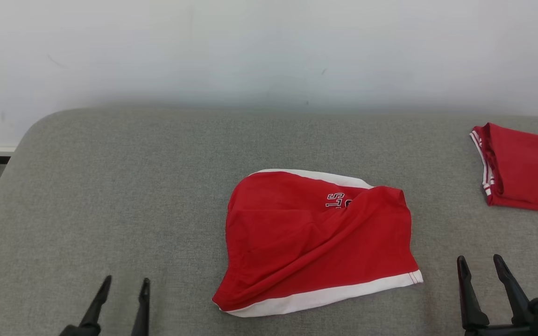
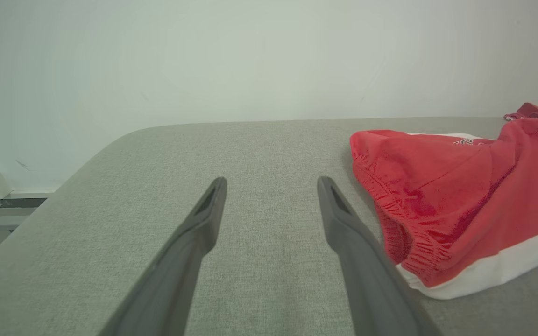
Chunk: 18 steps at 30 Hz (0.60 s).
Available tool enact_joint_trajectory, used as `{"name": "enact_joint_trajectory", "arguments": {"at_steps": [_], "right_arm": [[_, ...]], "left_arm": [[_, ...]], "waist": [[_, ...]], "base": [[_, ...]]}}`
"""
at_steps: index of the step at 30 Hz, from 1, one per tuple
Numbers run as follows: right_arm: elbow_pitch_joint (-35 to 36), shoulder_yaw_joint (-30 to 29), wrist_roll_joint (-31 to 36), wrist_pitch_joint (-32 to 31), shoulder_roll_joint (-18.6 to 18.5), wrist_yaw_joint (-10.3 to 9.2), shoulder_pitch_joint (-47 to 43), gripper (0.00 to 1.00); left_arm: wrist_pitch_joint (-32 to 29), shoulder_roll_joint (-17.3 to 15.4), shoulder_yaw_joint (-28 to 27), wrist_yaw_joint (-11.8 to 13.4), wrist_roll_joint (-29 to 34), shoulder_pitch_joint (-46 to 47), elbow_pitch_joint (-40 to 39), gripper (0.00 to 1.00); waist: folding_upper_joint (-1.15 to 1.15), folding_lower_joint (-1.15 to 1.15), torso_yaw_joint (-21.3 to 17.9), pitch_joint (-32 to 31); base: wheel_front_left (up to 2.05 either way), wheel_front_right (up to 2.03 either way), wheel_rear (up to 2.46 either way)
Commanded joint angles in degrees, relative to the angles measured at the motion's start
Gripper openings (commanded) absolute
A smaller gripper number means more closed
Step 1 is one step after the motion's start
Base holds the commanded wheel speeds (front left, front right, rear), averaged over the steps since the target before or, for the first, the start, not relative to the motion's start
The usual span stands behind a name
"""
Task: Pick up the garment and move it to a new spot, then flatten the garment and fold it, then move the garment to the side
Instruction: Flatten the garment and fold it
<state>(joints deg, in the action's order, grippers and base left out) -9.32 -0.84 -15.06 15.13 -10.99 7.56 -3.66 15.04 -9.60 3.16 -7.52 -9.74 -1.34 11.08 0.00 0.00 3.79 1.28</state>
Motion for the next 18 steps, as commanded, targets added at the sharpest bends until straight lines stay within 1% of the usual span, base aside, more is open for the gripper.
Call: {"name": "enact_joint_trajectory", "arguments": {"at_steps": [1, 7, 10, 13, 16, 18], "right_arm": [[-0.77, 0.45, -0.24, -0.01, -0.75, -0.18, 0.75, 1.00], [-4.78, 2.80, -0.77, -0.05, -3.00, -0.18, 3.40, 1.00], [-7.49, 4.54, -1.16, -0.14, -4.30, -0.18, 5.04, 1.00], [-10.23, 6.57, -1.67, -0.17, -5.22, -0.18, 6.56, 1.00], [-12.92, 8.79, -2.33, -0.12, -5.89, -0.18, 7.98, 1.00], [-14.66, 10.50, -2.82, -0.12, -6.18, -0.18, 9.00, 1.00]], "left_arm": [[0.18, -1.69, 2.23, 0.12, -1.04, 0.95, 0.73, 1.00], [0.13, -10.57, 16.49, 0.12, -6.22, 5.40, 4.36, 1.00], [-0.26, -14.09, 23.35, 0.12, -9.12, 8.42, 6.17, 1.00], [-0.29, -16.76, 29.82, 0.12, -11.79, 11.68, 7.97, 1.00], [-0.14, -18.69, 35.51, 0.12, -14.04, 14.91, 9.94, 1.00], [-0.04, -19.33, 38.98, 0.12, -15.58, 17.04, 11.16, 1.00]], "waist": [[0.00, 0.00, 0.10, 0.45], [0.00, 0.00, 0.28, 2.02], [0.00, 0.00, 0.11, 2.88], [0.00, 0.00, -0.15, 3.59], [0.00, 0.00, -0.48, 4.14], [0.00, 0.00, -0.70, 4.46]], "base": [[0.00, 0.00, 0.00], [0.00, 0.00, 0.00], [0.00, 0.00, 0.00], [0.00, 0.00, 0.00], [0.00, 0.00, 0.00], [0.00, 0.00, 0.00]]}}
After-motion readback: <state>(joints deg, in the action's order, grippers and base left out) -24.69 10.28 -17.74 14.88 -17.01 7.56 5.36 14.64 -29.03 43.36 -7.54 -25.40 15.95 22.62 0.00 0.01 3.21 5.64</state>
